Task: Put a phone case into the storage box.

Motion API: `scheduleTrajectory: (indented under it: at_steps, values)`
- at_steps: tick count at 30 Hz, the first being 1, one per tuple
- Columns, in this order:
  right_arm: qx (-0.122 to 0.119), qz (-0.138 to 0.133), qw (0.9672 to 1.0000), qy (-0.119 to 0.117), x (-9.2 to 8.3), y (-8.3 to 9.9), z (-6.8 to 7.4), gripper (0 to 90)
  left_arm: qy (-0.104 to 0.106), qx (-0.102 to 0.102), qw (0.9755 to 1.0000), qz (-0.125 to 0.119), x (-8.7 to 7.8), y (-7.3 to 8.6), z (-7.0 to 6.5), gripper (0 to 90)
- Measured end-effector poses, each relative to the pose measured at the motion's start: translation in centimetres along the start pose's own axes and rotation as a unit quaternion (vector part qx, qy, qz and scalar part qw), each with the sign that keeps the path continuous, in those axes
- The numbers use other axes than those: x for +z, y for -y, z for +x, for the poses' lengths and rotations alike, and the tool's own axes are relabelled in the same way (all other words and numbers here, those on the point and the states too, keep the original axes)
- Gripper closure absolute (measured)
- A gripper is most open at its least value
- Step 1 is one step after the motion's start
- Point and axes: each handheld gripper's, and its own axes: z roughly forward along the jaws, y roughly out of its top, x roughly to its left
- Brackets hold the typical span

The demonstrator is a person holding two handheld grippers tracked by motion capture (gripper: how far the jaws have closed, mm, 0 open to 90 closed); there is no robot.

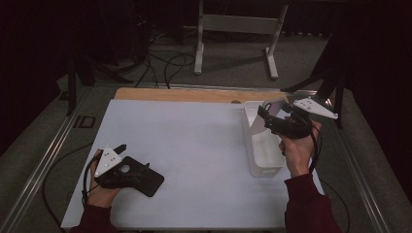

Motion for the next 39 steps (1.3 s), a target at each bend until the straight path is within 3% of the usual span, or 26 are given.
scheduleTrajectory:
  at_steps: [39]
  values:
    - [0.009, 0.018, 0.9983, 0.054, 4.6, -1.6, -1.8, 16.8, -0.008, -0.007, 0.9999, -0.009, -0.2, 0.2, 0.2, 0.0]
